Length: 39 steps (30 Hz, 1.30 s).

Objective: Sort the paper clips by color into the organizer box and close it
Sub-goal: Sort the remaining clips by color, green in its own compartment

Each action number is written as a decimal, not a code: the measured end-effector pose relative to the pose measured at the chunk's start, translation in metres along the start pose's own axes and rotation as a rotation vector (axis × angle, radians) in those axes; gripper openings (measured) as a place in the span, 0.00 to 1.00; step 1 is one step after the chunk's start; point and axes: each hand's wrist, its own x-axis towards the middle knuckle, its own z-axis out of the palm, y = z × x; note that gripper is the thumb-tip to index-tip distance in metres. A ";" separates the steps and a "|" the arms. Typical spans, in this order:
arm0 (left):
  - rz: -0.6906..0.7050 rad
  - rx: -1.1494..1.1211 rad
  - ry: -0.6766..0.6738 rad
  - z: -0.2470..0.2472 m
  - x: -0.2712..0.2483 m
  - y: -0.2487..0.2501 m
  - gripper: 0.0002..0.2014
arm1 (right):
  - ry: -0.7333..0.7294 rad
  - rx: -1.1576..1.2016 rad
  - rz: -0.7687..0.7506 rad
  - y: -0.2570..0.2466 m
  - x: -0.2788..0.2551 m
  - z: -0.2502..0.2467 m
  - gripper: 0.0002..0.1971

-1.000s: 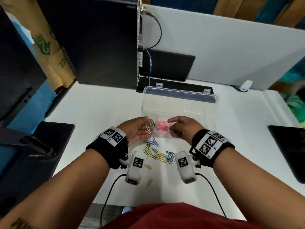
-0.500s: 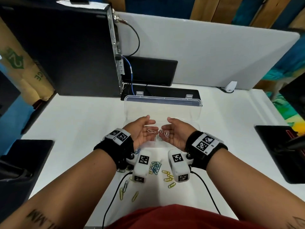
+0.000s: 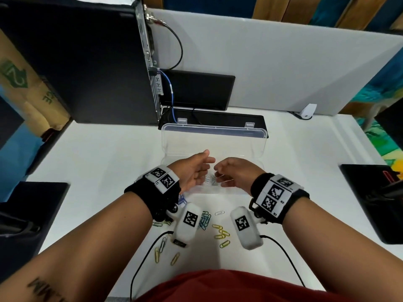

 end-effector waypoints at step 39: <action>0.067 1.311 0.313 -0.089 -0.063 -0.115 0.12 | 0.207 -0.968 -0.327 0.019 -0.002 0.009 0.07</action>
